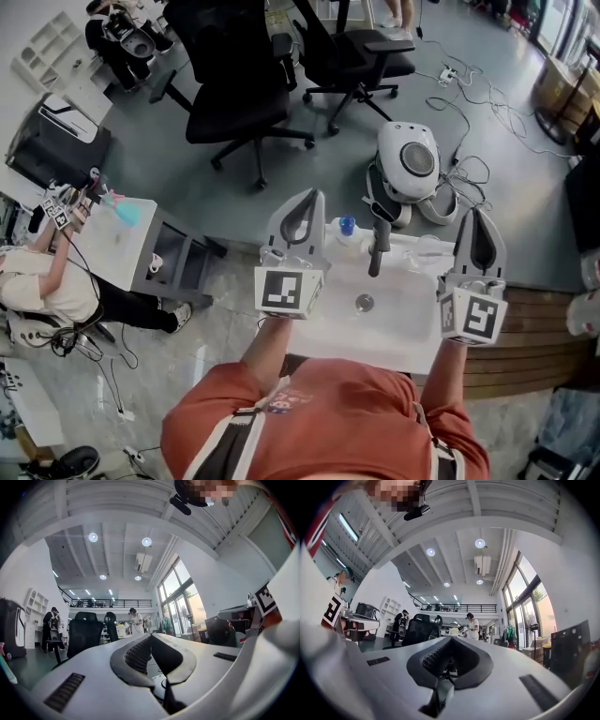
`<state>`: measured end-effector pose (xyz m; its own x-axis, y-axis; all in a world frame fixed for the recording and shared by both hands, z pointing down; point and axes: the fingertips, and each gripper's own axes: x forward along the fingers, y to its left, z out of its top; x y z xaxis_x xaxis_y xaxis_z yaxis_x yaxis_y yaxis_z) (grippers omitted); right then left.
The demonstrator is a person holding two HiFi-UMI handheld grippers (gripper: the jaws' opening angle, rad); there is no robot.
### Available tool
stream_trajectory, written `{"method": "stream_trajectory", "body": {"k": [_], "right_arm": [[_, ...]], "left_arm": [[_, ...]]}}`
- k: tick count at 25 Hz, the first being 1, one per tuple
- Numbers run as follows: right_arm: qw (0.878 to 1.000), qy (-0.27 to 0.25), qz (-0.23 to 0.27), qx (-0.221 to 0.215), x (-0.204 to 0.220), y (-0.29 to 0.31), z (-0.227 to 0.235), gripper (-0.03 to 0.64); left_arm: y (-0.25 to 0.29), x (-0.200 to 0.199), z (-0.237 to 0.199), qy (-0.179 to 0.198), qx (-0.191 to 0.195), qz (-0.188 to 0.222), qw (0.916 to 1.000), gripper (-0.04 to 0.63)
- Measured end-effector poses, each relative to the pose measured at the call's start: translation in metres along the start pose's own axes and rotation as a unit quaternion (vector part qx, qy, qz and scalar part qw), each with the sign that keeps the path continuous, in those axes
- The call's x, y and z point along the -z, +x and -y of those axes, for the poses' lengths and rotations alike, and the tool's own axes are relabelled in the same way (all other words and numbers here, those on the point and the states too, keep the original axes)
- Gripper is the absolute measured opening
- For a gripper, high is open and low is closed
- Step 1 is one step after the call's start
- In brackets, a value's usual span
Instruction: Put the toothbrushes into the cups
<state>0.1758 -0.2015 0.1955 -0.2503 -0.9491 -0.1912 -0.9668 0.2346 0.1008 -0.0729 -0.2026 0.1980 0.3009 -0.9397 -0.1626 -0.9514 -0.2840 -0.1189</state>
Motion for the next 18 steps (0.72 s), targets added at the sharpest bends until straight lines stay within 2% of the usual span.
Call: {"method": "stream_trajectory", "body": {"k": [18], "right_arm": [[0.999,0.013,0.030,0.016,-0.008,-0.009,0.006,0.008]], "left_arm": [[-0.008,-0.003,0.002,0.001,-0.003,0.001,1.0000,0.020]]}}
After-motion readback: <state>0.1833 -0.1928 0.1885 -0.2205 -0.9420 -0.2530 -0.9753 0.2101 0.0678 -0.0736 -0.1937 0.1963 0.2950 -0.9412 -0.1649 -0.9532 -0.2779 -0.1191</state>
